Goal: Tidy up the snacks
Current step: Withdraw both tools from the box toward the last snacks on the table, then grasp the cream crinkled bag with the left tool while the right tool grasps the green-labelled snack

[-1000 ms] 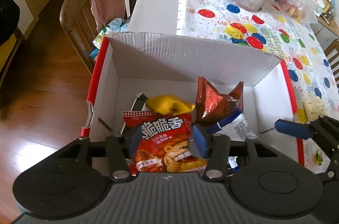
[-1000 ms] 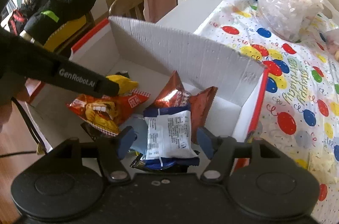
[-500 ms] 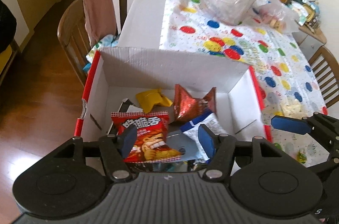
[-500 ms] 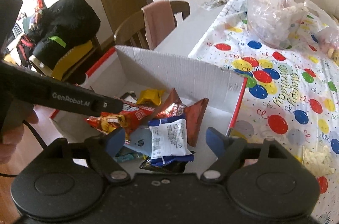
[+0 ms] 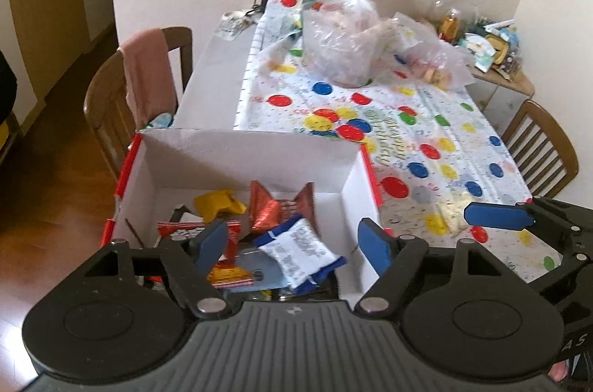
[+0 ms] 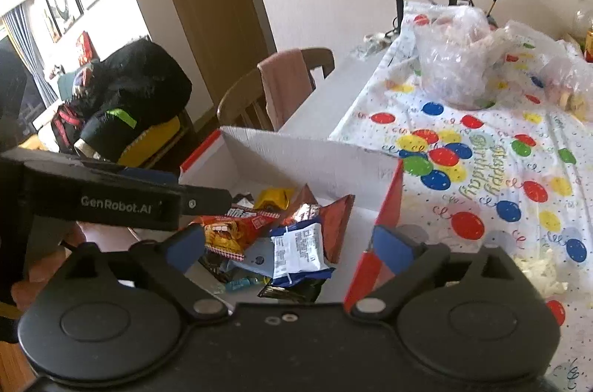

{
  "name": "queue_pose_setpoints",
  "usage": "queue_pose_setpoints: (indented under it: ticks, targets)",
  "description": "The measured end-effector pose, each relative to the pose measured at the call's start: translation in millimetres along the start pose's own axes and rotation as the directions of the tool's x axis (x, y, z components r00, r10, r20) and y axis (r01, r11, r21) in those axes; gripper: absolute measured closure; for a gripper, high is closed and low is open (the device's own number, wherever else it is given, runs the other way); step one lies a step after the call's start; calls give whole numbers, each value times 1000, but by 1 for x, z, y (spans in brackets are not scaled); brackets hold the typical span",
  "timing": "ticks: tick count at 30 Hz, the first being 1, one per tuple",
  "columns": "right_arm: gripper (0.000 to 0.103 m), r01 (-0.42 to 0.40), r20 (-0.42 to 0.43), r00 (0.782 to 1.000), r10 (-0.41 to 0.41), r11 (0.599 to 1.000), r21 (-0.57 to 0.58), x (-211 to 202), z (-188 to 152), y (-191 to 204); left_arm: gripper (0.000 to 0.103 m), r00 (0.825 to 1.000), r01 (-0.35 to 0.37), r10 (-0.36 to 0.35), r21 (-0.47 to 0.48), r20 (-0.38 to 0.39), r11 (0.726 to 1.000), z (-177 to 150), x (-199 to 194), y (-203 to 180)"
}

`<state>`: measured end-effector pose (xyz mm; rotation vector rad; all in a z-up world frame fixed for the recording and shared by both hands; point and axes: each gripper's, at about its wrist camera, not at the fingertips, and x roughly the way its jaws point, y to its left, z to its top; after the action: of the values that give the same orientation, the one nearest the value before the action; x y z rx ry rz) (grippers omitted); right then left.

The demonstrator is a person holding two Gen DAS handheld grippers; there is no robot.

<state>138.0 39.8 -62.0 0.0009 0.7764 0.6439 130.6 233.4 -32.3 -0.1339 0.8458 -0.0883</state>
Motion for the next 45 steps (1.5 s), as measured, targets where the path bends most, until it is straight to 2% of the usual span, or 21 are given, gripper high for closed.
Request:
queue_pose_setpoints:
  ticks: [7, 12, 19, 23, 29, 36, 41, 45]
  targets:
    - [0, -16, 25, 1000, 15, 1000, 12, -25, -16, -18, 23, 1000, 0, -1, 41, 29, 999, -17, -3, -30]
    - [0, -7, 41, 999, 5, 999, 42, -43, -31, -37, 23, 999, 31, -34, 92, 38, 995, -29, 0, -61]
    - [0, -12, 56, 998, 7, 996, 94, -70, -47, -71, 22, 996, 88, -89, 108, 8, 990, -40, 11, -98]
    - [0, 18, 50, 998, -22, 996, 84, -88, -59, -94, 22, 993, 117, -116, 91, -23, 989, -48, 22, -118]
    - [0, 113, -22, 994, -111, 992, 63, -97, -87, -132, 22, 985, 140, -133, 65, -108, 988, -70, 46, -147]
    - [1, 155, -151, 977, -149, 987, 30, -72, -122, -168, 22, 979, 123, -116, 34, -169, 992, -84, 64, -166]
    - [8, 148, -205, 969, -136, 988, 43, -49, -135, -189, 22, 980, 86, -82, 13, -184, 996, -88, 71, -172]
    - [20, 134, -238, 964, -120, 990, 44, -31, -139, -199, 22, 979, 62, -62, -6, -195, 998, -90, 76, -173]
